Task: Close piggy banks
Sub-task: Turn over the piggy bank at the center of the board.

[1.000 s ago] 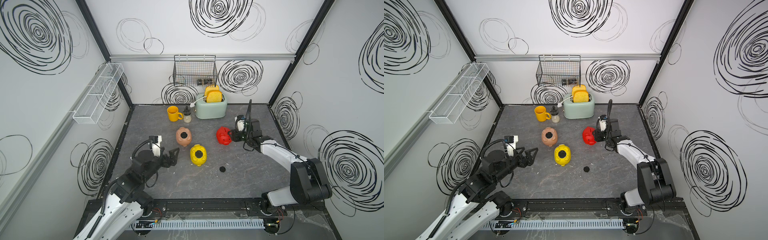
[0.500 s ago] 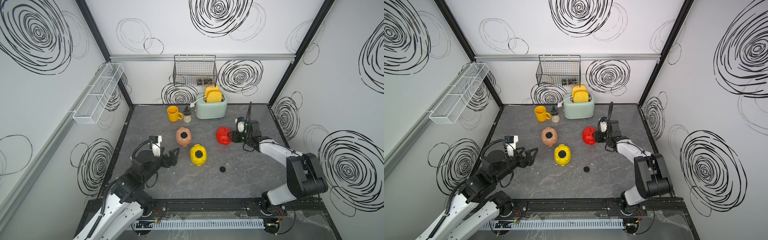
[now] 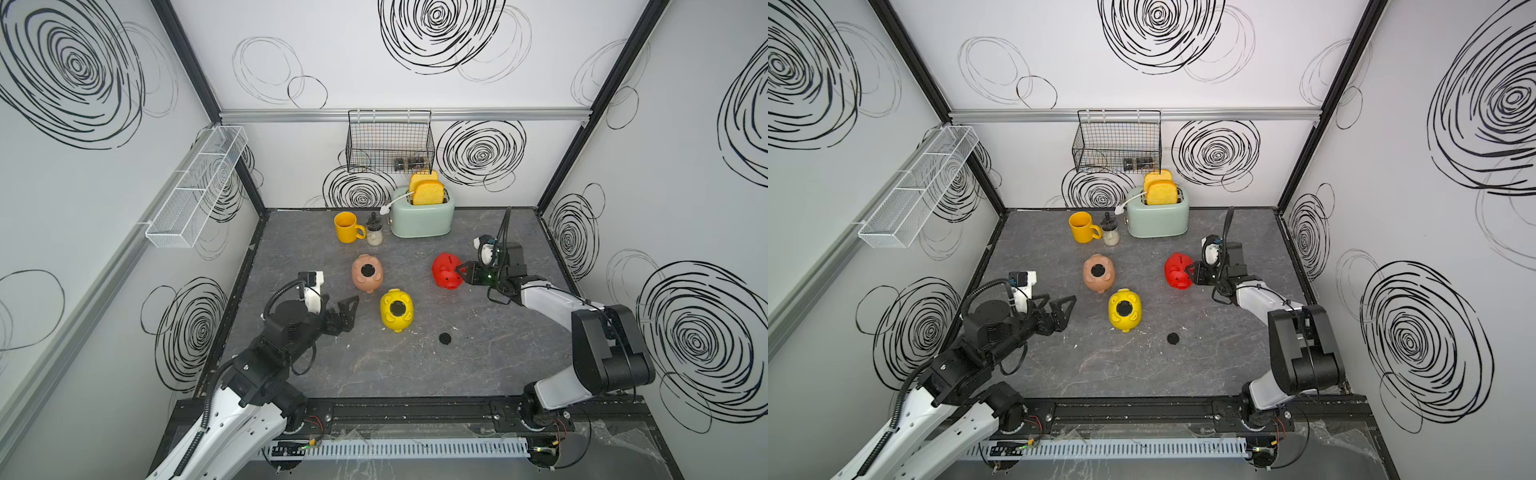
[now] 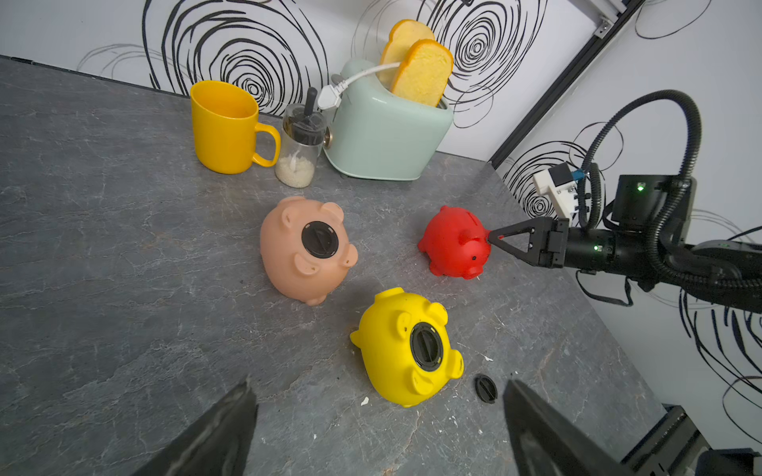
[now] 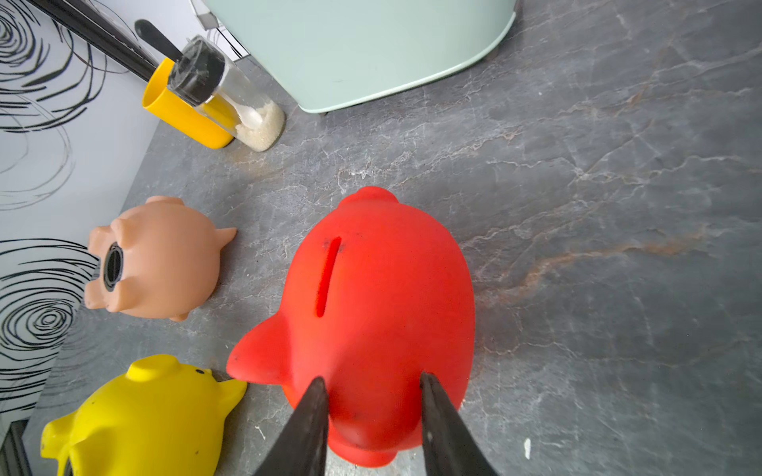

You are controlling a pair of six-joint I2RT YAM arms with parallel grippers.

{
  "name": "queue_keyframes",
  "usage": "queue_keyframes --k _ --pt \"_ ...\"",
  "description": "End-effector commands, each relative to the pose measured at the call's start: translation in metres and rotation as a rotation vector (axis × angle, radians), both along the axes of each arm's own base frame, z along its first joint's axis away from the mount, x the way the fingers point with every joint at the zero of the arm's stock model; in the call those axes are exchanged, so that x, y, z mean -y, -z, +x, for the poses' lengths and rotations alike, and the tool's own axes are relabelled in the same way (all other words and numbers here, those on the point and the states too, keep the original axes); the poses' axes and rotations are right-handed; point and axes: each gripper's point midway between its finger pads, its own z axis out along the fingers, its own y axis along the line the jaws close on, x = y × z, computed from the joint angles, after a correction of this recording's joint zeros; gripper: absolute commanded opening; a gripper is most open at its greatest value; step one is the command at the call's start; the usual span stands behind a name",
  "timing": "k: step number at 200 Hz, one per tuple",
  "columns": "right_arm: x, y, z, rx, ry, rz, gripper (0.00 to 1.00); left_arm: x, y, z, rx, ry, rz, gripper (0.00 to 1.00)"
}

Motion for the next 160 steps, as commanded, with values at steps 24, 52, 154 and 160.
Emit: queue_keyframes --k 24,52,154,160 --pt "0.001 0.021 -0.011 -0.108 -0.002 0.103 0.33 0.0 -0.006 0.002 0.03 -0.005 -0.009 0.96" --pt "0.001 0.022 -0.011 -0.127 -0.001 0.139 0.32 0.0 -0.006 0.002 0.03 -0.006 -0.009 0.96" --pt "0.01 0.022 -0.004 -0.165 0.024 0.227 0.32 0.0 -0.005 0.002 0.03 -0.006 -0.009 0.97" --pt "0.011 0.021 -0.004 -0.164 0.026 0.227 0.32 0.0 -0.005 0.002 0.028 -0.005 -0.01 0.97"
